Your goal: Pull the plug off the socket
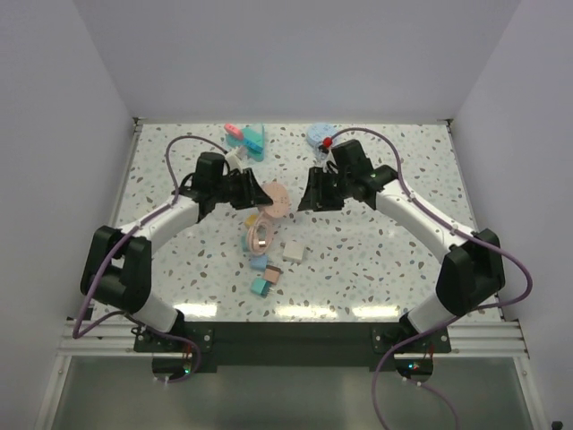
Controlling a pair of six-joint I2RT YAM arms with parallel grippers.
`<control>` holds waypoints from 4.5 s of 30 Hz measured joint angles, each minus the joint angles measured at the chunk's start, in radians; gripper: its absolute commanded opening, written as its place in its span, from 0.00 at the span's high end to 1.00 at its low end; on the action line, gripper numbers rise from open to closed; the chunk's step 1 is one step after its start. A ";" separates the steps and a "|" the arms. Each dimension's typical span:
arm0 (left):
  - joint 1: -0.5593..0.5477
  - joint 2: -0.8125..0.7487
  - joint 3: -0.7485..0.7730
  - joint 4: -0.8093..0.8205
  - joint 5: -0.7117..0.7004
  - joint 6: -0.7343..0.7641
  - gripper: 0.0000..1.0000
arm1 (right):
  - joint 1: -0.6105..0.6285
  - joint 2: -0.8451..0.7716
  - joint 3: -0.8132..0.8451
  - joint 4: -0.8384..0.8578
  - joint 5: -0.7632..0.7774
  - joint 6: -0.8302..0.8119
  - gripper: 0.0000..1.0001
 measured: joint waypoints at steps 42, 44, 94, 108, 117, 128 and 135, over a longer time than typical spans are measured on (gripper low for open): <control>0.122 -0.193 -0.121 0.200 0.316 -0.019 1.00 | 0.004 0.119 -0.135 0.004 -0.241 -0.107 0.01; 0.122 -0.190 -0.121 0.208 0.324 -0.015 1.00 | -0.008 0.063 -0.135 -0.014 -0.237 -0.107 0.01; 0.056 1.169 1.133 0.521 -0.300 -0.688 0.20 | -0.177 0.074 -0.011 -0.004 -0.076 0.011 0.01; 0.055 0.830 0.806 0.475 -0.328 -0.555 0.00 | -0.178 0.100 -0.011 0.003 -0.076 0.015 0.01; 0.120 0.537 0.817 0.243 -0.325 -0.238 0.00 | -0.181 0.152 0.008 0.005 -0.085 0.014 0.01; 0.216 0.536 0.608 0.000 -0.353 -0.135 0.15 | -0.181 0.193 0.052 0.003 -0.093 0.009 0.01; 0.209 0.665 0.724 -0.049 -0.339 -0.110 0.26 | -0.181 0.215 0.060 0.003 -0.111 0.006 0.01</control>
